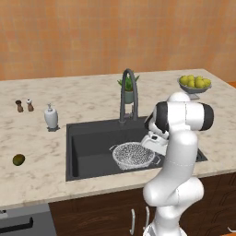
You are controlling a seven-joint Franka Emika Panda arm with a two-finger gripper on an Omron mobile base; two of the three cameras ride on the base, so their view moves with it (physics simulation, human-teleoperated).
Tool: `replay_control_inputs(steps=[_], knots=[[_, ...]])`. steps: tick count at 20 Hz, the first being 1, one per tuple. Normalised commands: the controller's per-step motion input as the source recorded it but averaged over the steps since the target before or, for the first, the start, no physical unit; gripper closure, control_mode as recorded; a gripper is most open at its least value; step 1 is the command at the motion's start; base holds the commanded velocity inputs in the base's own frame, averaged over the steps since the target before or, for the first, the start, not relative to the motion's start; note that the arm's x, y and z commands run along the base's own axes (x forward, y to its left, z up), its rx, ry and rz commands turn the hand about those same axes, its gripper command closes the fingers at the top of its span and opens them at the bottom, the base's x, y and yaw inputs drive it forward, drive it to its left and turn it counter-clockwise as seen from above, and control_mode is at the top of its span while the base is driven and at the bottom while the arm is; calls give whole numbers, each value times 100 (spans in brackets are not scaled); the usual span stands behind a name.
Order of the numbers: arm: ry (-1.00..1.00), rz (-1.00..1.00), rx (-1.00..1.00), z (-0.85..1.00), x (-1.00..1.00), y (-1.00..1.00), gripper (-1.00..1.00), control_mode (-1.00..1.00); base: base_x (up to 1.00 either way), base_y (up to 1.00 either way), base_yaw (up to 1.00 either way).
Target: Put the colander in the sink, put the mango in the colander, and turn on the sink faucet and pour water over the colander.
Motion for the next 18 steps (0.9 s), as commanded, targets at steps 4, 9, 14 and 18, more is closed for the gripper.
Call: replay_control_inputs(steps=[4, 9, 14, 18], knots=[[-1, 0, -1, -10, -2, 3, 100, -100, 0, 0, 0], [-2, 0, 0, -9, -1, 2, 100, -100, 0, 0, 0], [-3, 0, 0, -11, -4, 0, 100, -100, 0, 0, 0], [0, 0, 0, -10, 0, 0, 100, -100, 0, 0, 0]])
